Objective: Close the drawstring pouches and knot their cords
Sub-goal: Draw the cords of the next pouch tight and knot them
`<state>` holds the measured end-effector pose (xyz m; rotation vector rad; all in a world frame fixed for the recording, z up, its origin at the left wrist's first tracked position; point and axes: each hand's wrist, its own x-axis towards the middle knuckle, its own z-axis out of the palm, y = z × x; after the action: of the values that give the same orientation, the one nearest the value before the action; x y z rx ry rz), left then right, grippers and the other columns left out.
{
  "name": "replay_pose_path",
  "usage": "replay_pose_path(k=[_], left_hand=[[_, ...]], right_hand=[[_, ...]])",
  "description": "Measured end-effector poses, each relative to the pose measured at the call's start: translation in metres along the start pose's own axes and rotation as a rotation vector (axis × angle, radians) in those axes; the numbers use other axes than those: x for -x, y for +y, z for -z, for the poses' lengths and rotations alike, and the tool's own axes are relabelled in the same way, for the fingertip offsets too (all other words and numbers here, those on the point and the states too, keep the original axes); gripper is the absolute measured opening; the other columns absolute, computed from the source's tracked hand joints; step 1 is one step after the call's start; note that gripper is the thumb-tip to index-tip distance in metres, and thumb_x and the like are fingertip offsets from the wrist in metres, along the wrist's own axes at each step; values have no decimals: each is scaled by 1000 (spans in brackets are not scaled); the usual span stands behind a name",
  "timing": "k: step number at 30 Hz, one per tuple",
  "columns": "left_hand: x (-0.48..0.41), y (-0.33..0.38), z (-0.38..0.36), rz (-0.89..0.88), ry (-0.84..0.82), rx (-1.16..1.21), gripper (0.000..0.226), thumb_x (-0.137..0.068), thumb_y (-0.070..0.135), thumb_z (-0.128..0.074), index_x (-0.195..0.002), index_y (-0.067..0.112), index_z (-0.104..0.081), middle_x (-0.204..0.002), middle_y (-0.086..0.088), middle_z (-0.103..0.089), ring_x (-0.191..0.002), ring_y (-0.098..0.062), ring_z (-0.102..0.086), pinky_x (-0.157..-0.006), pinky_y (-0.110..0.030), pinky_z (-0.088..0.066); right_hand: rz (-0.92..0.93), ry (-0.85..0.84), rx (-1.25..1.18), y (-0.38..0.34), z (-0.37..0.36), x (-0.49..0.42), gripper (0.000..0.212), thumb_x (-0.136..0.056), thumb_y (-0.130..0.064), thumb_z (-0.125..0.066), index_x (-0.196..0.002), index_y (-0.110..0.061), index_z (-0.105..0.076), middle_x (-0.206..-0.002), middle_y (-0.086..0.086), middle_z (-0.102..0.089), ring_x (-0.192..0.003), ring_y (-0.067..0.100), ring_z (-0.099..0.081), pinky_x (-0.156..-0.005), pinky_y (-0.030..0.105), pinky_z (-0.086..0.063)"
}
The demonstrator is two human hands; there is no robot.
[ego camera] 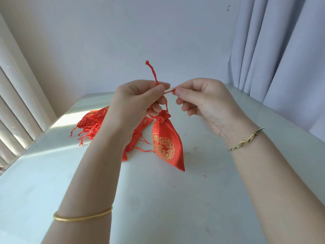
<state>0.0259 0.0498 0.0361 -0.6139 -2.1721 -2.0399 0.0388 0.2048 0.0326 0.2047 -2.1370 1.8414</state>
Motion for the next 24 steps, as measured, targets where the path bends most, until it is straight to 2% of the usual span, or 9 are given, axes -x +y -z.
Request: replay_pose_path(k=[4, 8, 11, 15, 17, 19, 22, 24], left_hand=[[1, 1, 0, 58, -15, -10, 15, -91, 15, -57, -89, 16, -73, -61, 3, -59, -51, -8, -51, -52, -16, -46], [2, 4, 2, 125, -33, 79, 15, -91, 14, -56, -87, 11, -71, -61, 1, -64, -50, -8, -56, -50, -16, -48], [2, 5, 4, 133, -54, 146, 13, -90, 9, -56, -89, 7, -69, -70, -3, -69, -57, -8, -61, -55, -16, -51], [3, 4, 4, 117, -69, 125, 13, -86, -4, -57, -90, 3, -67, -74, -6, -69, -57, -8, -61, -56, -15, -52], [3, 4, 3, 97, -97, 80, 15, -85, -7, -58, -88, 5, -67, -71, -4, -68, -58, -9, -61, -58, -17, -53], [4, 6, 2, 80, -122, 34, 15, -85, -7, -59, -89, 5, -67, -73, -6, -67, -60, -10, -61, -61, -19, -55], [5, 8, 1, 5, -114, -104, 20, -83, -6, -61, -94, 10, -64, -77, -10, -66, -63, -15, -63, -63, -24, -57], [4, 8, 0, -83, -97, -223, 25, -83, -6, -61, -96, 15, -63, -79, -9, -66, -67, -18, -63, -65, -27, -56]], right_hand=[[60, 29, 0, -5, 3, 0, 14, -82, -13, -66, -69, -18, -66, -59, -4, -62, -50, 6, -53, -47, 17, -41], [112, 14, 13, -7, 3, 1, 14, -83, -12, -65, -70, -17, -64, -62, -2, -62, -51, 7, -53, -48, 19, -41], [112, -101, 52, -10, 8, 2, 15, -81, -7, -64, -69, -16, -62, -62, 0, -62, -53, 8, -55, -49, 20, -41], [87, -317, 253, -11, 11, 9, 13, -79, -8, -65, -67, -15, -62, -59, -4, -60, -53, 6, -54, -50, 19, -43], [50, -295, 189, -10, 11, 7, 15, -82, -18, -65, -68, -14, -62, -64, -1, -61, -57, 9, -54, -52, 22, -42], [26, -186, 33, -7, 10, 2, 17, -81, -28, -59, -72, -13, -62, -72, 3, -64, -65, 13, -58, -58, 26, -44], [23, -136, -69, 2, 4, -3, 17, -88, -16, -45, -80, -15, -61, -80, 6, -69, -76, 19, -64, -70, 32, -48], [-18, -180, -87, 7, -1, -2, 25, -93, -7, -38, -84, -15, -60, -74, 3, -68, -71, 19, -64, -73, 34, -48]])
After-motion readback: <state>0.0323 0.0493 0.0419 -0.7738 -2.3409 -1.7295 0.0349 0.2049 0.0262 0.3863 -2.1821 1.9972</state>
